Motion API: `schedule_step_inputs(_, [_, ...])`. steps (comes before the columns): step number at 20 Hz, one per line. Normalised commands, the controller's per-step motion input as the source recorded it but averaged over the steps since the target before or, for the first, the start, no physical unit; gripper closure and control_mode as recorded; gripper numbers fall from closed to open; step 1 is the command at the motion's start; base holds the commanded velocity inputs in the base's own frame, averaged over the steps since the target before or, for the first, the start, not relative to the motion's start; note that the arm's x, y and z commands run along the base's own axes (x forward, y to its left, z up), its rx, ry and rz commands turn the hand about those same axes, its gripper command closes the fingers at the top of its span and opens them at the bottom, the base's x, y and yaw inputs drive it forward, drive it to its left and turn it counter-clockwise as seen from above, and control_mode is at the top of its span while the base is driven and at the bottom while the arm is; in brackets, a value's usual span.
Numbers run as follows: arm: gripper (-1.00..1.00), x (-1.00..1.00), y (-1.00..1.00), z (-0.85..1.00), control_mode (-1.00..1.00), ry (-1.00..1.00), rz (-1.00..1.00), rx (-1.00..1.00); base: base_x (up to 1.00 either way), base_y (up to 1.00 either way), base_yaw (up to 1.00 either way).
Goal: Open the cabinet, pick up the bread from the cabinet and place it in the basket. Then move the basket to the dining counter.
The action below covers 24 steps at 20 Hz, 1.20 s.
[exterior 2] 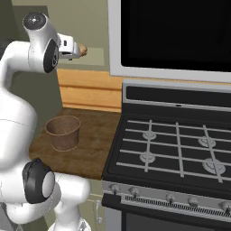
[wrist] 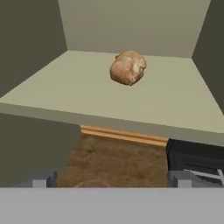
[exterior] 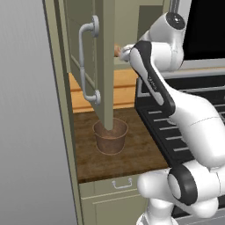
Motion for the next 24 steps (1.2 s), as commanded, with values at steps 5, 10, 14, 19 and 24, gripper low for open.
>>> schedule_step_inputs(5, [-1.0, 0.67, 0.0, -0.01, -1.0, 0.0, -0.05, 0.0, 0.0, 0.0, 0.0])
schedule_step_inputs(10, [-1.0, 0.7, 0.02, 0.0, -1.0, 0.0, -0.11, 0.0, 0.0, 0.0, 0.0])
schedule_step_inputs(14, [-1.0, 0.53, 0.13, 0.0, -1.0, 0.0, -0.05, 0.0, 0.0, 0.0, 0.0])
schedule_step_inputs(19, [-1.0, 0.43, 0.12, 0.0, -1.0, 0.01, -0.02, 0.0, 0.0, 0.0, 0.0])
schedule_step_inputs(24, [-1.0, 0.42, 0.03, 0.0, -1.0, 0.01, 0.0, 0.0, 0.0, 0.0, 0.0])
